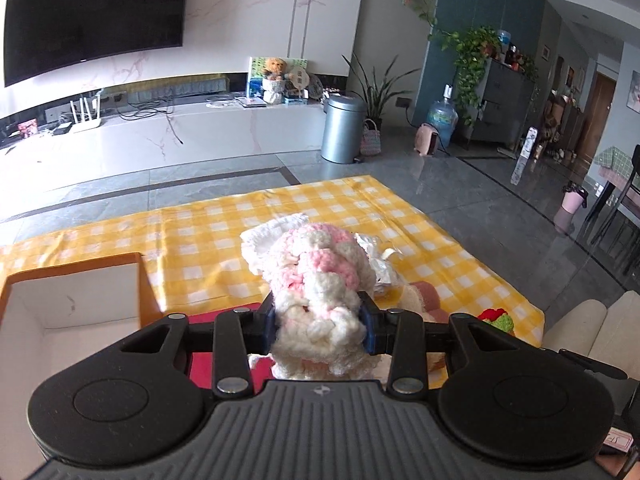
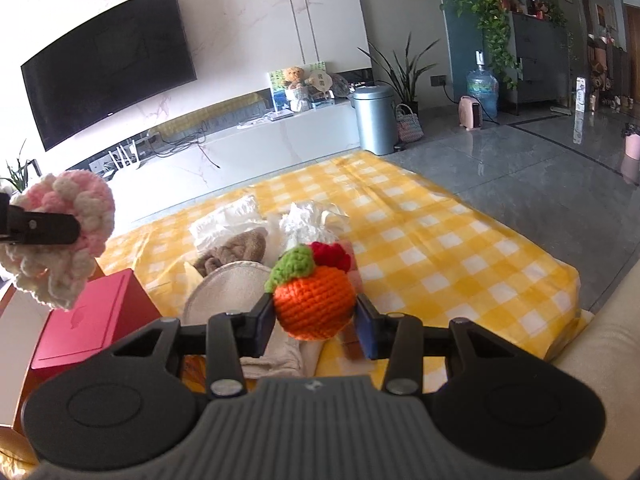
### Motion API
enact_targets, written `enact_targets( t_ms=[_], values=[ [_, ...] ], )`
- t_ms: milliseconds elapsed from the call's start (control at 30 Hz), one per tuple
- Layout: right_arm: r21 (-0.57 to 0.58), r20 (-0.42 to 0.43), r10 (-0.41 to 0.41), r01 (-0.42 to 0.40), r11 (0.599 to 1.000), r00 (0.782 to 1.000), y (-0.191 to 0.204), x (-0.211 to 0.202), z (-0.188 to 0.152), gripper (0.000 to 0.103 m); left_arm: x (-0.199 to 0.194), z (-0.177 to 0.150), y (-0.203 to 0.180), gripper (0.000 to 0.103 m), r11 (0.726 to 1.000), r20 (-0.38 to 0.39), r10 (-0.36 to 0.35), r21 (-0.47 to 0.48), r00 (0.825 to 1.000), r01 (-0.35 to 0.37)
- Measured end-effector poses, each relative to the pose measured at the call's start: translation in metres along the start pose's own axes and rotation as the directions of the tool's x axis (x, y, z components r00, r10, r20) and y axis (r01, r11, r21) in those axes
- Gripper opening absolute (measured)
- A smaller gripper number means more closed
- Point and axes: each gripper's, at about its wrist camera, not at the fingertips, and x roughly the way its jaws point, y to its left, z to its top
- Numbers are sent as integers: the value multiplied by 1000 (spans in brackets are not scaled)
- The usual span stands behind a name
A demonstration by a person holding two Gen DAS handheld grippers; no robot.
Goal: Organize soft objects
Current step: 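Carry both crochet items over the white box and open both tools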
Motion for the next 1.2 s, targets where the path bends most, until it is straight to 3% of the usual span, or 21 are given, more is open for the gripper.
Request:
enact_targets(
  t_ms=[200,367,500,567,633,700,833,967,1033,1200],
  values=[
    [-62,32,135,-133,989,990,35,-11,5,43,-38,-13,49,44,993,32,95,-70,995,-93],
    [-114,27,283,-278,954,959,74,-20,7,43,-50,-32,90,44,980,0,155,-130,988,-154],
    [-144,8,441,-436,888,897,115,-26,7,43,-58,-48,119,44,955,-16,255,-150,967,-254],
    [-149,-20,526,-523,839,850,138,-27,4,43,-63,-57,135,44,942,-18,295,-163,955,-294],
    [-166,-66,584,-586,793,809,167,-24,-1,42,-64,-63,150,44,940,-33,288,-181,957,-289],
    [-192,-126,605,-618,762,786,198,-18,-10,42,-63,-68,161,44,943,-71,268,-185,961,-277],
    [-240,-238,589,-634,735,773,244,-3,-34,42,-65,-82,175,44,937,-127,314,-116,941,-328],
    [-282,-338,529,-620,732,778,278,16,-59,42,-60,-94,181,44,937,-170,323,-77,931,-340],
    [-302,-368,493,-603,739,788,287,25,-68,42,-57,-100,187,44,926,-191,356,-62,915,-373],
    [-332,-419,434,-580,744,797,299,40,-81,42,-59,-106,205,45,941,-232,287,-114,929,-320]
  ],
)
